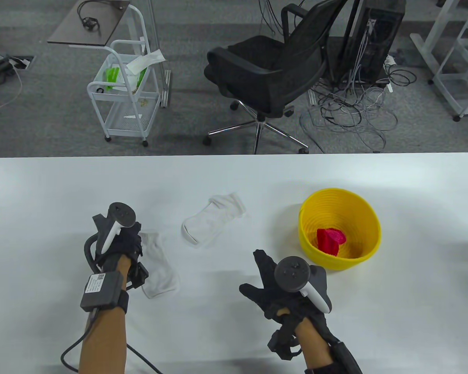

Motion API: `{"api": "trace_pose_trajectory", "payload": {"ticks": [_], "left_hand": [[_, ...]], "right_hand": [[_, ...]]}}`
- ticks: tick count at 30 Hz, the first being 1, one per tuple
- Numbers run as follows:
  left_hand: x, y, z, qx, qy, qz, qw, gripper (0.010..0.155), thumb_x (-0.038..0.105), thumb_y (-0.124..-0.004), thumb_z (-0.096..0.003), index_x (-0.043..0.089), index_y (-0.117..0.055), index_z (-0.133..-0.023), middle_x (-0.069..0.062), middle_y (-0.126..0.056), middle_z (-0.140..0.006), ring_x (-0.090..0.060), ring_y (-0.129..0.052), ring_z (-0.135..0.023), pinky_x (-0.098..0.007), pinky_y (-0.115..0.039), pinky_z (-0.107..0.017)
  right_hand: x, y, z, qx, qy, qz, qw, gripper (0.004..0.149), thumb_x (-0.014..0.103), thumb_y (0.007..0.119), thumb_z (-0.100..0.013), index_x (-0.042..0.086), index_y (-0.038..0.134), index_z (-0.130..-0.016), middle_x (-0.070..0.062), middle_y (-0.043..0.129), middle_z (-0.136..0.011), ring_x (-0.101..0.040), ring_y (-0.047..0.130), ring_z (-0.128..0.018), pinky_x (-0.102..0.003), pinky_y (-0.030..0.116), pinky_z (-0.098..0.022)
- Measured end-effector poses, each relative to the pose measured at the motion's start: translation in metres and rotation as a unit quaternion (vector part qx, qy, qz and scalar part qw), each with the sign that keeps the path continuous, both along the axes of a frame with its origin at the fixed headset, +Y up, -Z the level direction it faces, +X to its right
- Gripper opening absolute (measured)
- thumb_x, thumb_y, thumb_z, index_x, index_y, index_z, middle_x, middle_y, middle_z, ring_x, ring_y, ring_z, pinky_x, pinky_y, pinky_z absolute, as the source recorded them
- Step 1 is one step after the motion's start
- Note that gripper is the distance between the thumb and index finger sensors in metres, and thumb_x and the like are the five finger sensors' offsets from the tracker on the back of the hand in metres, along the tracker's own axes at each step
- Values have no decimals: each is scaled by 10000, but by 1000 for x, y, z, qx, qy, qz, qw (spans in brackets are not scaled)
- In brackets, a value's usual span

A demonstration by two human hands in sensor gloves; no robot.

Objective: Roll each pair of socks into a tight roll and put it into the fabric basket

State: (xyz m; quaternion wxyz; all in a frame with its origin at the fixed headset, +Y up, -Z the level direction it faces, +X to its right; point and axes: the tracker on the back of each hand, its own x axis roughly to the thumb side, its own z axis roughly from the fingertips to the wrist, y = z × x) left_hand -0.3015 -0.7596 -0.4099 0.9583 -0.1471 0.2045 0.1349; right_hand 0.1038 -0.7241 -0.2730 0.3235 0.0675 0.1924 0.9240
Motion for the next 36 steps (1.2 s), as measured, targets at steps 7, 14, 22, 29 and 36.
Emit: {"api": "trace_pose_trajectory", "payload": {"ticks": [7,14,22,29,36], "left_hand": [[11,-6,-4,38,-28,-100,994,420,329,-873,-361,342,-867,-781,25,-885,-818,-219,-882,-698,-437,-684,-574],[12,1,-4,34,-15,-104,994,401,348,-858,-364,341,-880,-764,23,-919,-780,-218,-909,-688,-448,-682,-570],[14,54,24,83,-41,-90,992,409,348,-855,-372,379,-865,-779,7,-989,-818,-245,-992,-654,-467,-713,-530],[47,118,73,146,-119,-82,979,417,354,-875,-365,366,-872,-782,15,-1001,-783,-229,-1001,-618,-464,-728,-518],[98,174,135,185,-211,-99,955,425,365,-889,-360,352,-874,-784,25,-998,-783,-221,-1001,-623,-462,-730,-524]], "right_hand": [[1,-2,0,-1,0,7,1000,922,727,661,-390,319,196,-1073,-48,355,-1189,-420,449,-1096,-644,509,-707],[1,-5,0,-5,3,9,1000,920,724,663,-389,317,200,-1073,-45,368,-1187,-414,471,-1092,-642,516,-705],[7,-11,-3,-19,-8,10,1000,909,721,664,-392,322,215,-1074,-38,382,-1186,-414,487,-1088,-639,522,-705],[9,-23,-3,-44,-19,-2,999,889,706,666,-397,328,227,-1071,-42,385,-1181,-408,499,-1083,-636,527,-702],[15,-13,0,-15,-23,-14,1000,862,702,666,-398,354,251,-1069,-32,395,-1179,-404,515,-1079,-632,538,-698]]}}
